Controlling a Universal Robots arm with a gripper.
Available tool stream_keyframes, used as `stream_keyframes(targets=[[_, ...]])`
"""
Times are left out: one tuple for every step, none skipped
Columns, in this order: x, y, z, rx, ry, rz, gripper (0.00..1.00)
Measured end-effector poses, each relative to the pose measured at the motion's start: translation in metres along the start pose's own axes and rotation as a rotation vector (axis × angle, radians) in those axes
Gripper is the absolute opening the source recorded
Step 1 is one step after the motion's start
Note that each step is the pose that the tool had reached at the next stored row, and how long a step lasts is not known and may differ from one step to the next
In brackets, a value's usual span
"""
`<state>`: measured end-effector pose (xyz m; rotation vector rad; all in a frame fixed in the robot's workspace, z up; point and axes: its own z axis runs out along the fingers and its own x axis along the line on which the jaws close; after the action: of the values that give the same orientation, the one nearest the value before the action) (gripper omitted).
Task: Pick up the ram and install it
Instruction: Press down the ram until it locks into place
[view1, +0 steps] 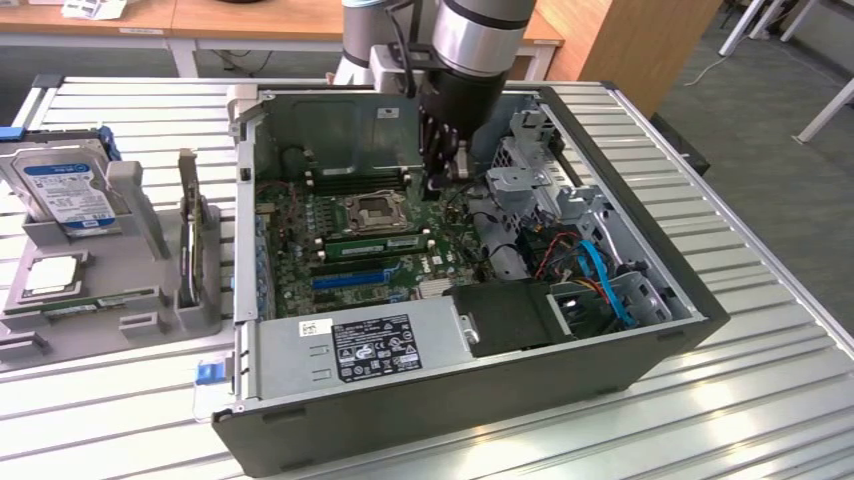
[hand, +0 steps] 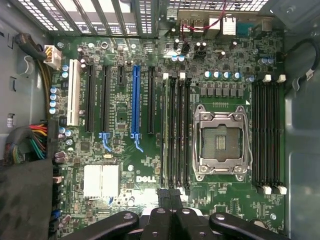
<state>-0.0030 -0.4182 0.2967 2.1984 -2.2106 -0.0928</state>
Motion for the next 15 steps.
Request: stream_keyframes(targets=[[0.0, 0.0, 0.0005, 0.0, 0.0, 0.0, 0.1], [0.0, 0.0, 0.0011, 0.0, 0.0001, 0.0, 0.1], [0.0, -0.0001, 0.0017, 0.0, 0.0001, 0.0, 0.1], [0.0, -0.0001, 0.0024, 0.0, 0.0, 0.0, 0.1], [0.0001, -0.0002, 0.003, 0.0, 0.0001, 0.0, 0.1], [0.0001, -0.0002, 0.0036, 0.0, 0.0001, 0.0, 0.1], [0.0001, -0.0003, 0.0043, 0.0, 0.0, 0.0, 0.1], [0.0001, -0.0003, 0.0049, 0.0, 0.0, 0.0, 0.1], [0.0001, -0.0003, 0.0055, 0.0, 0.0001, 0.0, 0.1], [0.0002, -0.0004, 0.0062, 0.0, 0.0001, 0.0, 0.1], [0.0002, -0.0004, 0.0069, 0.0, 0.0, 0.0, 0.1], [0.0002, -0.0004, 0.0075, 0.0, 0.0001, 0.0, 0.1], [0.0002, -0.0005, 0.0082, 0.0, 0.0, 0.0, 0.1], [0.0002, -0.0005, 0.0089, 0.0, 0.0, 0.0, 0.1], [0.0003, -0.0005, 0.0095, 0.0, 0.0, 0.0, 0.1]])
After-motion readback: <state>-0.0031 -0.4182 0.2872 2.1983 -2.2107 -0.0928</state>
